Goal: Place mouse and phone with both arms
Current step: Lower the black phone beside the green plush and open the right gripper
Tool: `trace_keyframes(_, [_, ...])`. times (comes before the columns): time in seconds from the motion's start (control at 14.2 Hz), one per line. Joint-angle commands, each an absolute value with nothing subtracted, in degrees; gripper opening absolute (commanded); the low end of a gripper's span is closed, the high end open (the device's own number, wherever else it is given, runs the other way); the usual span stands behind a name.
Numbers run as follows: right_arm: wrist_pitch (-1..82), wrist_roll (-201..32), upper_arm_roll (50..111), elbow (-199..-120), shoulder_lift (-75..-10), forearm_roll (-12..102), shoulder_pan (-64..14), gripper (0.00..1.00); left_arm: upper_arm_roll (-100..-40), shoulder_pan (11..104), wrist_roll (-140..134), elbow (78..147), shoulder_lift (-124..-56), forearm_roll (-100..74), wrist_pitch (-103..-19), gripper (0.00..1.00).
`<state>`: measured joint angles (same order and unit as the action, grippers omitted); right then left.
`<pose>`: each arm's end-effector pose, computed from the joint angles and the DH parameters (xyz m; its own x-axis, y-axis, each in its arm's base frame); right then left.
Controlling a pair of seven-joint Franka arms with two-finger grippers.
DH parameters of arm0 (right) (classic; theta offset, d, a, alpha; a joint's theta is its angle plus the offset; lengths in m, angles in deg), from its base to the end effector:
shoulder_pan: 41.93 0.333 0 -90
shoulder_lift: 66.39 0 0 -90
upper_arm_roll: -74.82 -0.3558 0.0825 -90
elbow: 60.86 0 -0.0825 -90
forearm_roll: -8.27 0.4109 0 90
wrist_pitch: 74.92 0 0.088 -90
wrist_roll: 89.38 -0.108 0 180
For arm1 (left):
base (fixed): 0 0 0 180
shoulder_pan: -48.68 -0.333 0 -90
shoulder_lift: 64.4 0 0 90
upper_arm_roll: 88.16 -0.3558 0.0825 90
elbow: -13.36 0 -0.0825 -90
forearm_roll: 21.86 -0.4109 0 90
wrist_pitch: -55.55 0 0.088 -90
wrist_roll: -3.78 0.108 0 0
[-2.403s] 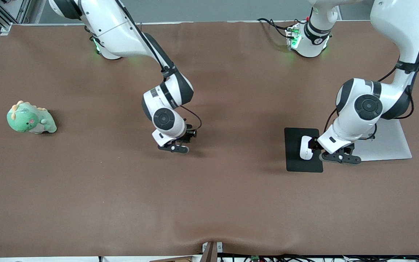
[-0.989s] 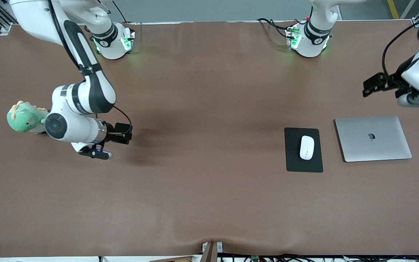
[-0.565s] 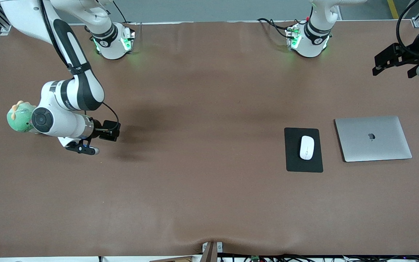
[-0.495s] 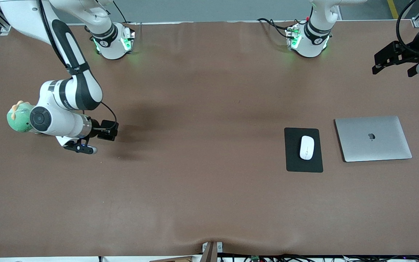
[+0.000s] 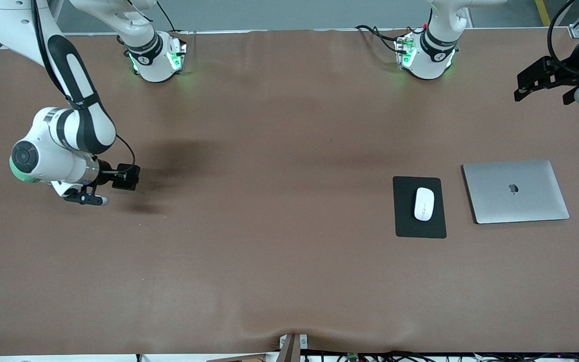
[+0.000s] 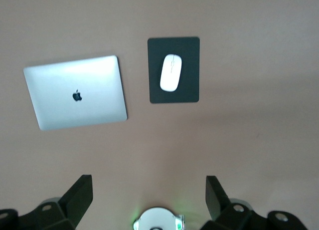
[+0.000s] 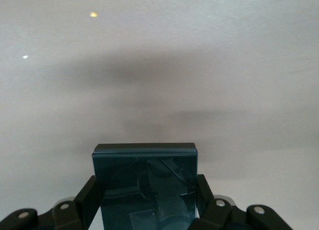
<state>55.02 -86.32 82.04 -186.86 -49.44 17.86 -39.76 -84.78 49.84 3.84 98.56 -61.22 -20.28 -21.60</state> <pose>0.5562 -0.0449 0.2474 0.9649 -0.1425 -0.2206 -0.1627 -0.9837 -0.0764 0.5346 -0.0471 0.7165 0.9927 -0.0857 -0.0849 -0.0839 -0.9962 0.0241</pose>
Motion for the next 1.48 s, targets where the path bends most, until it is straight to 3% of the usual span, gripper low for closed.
trace_keyframes(0.0, [56.9,-83.3,83.1,-189.5,-51.3,16.2,-41.1,0.0,-85.5,49.6,3.3,99.4,-61.2,-19.3,-20.8,1.0])
trace_keyframes(0.28, [64.9,-77.6,84.3,-193.3,-49.3,15.8,-42.4,0.0,-86.0,50.0,3.3,104.1,-60.7,-19.9,-26.5,1.0])
trace_keyframes(0.99, [66.6,-71.7,84.5,-193.1,-44.3,15.8,-44.4,0.0,-85.9,49.6,3.2,105.2,-61.6,-20.2,-28.5,1.0])
trace_keyframes(1.06, [66.3,-71.7,84.5,-193.0,-44.3,15.8,-44.4,0.09,-85.9,49.5,3.3,105.1,-61.6,-20.2,-28.5,1.0])
trace_keyframes(1.13, [65.8,-71.8,84.5,-192.8,-44.4,15.8,-44.4,0.74,-85.8,49.6,3.3,104.9,-61.6,-20.1,-28.5,1.0])
trace_keyframes(1.2, [65.4,-71.8,84.5,-192.4,-44.5,15.8,-44.6,1.0,-85.7,49.6,3.3,104.9,-61.5,-20.1,-28.4,1.0])
trace_keyframes(1.34, [61.3,-71.9,84.5,-189.5,-44.7,15.8,-45.0,1.0,-85.5,49.5,3.3,104.9,-61.5,-20.1,-28.4,1.0])
trace_keyframes(1.41, [55.6,-71.8,84.4,-186.4,-44.9,15.8,-44.9,1.0,-85.5,49.5,3.4,104.9,-61.3,-20.1,-28.4,1.0])
